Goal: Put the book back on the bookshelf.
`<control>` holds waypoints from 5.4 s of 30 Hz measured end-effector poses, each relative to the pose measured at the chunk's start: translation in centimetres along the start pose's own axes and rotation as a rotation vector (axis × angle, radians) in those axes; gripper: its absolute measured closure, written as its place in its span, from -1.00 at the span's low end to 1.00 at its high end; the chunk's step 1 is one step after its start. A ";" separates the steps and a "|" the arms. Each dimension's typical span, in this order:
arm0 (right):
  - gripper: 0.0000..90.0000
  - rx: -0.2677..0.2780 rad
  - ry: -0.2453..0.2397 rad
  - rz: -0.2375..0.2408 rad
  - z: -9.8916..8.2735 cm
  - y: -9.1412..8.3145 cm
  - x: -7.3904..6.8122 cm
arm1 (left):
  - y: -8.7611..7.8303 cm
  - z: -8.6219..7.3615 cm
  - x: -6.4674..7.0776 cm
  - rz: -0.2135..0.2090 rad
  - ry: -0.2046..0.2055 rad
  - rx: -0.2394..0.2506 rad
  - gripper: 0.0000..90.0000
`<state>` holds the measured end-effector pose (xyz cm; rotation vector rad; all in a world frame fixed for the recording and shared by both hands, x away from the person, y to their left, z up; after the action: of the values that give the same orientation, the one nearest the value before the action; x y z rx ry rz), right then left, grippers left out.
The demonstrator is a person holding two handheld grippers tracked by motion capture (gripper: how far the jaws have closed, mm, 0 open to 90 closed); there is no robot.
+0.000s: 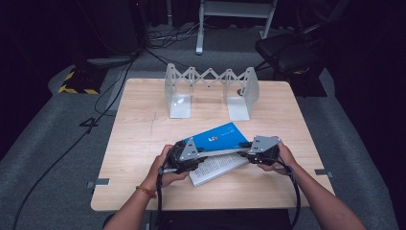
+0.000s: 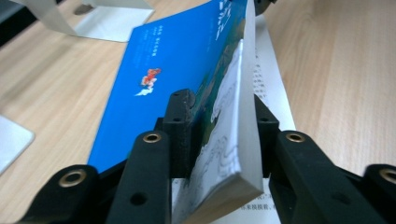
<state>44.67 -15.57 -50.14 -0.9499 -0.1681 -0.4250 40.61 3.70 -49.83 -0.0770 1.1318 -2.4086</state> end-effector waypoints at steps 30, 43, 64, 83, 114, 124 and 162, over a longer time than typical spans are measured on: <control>0.60 0.038 -0.057 0.037 0.2 0.5 -0.2 | -1.6 0.1 -0.8 0.027 -0.016 -0.006 0.17; 0.58 0.020 -0.072 0.059 0.7 0.4 0.2 | -0.4 -1.5 -1.2 0.034 -0.015 -0.077 0.33; 0.56 0.108 -0.087 0.058 0.9 1.2 1.6 | -1.3 -2.8 -3.1 -0.010 -0.059 0.000 0.48; 0.65 0.070 -0.098 0.047 2.2 -0.5 0.3 | 0.1 -0.3 -1.3 0.103 -0.027 -0.141 -0.08; 0.70 0.176 -0.018 0.092 4.3 -1.6 -0.7 | 1.0 1.2 -0.9 0.083 -0.045 -0.148 -0.07; 0.71 0.137 -0.016 0.081 5.5 -2.1 -0.4 | 0.8 2.0 -1.5 0.102 -0.088 -0.068 0.12; -0.12 -0.031 0.393 0.022 -6.2 4.4 5.7 | -0.2 2.6 -2.2 0.032 -0.112 0.184 0.68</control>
<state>51.42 -19.96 -55.18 -0.8803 0.2063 -0.5857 43.11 2.98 -47.63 -0.1312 0.8513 -2.4356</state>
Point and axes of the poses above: each handheld gripper's, and its own axes: y roughly forward along the jaws, z roughly out of its top, x roughly to its right, the point moved 9 cm from there along y, roughly forward along the jaws, and after that the axes turned 11 degrees about -x, right-handed, at the moved point
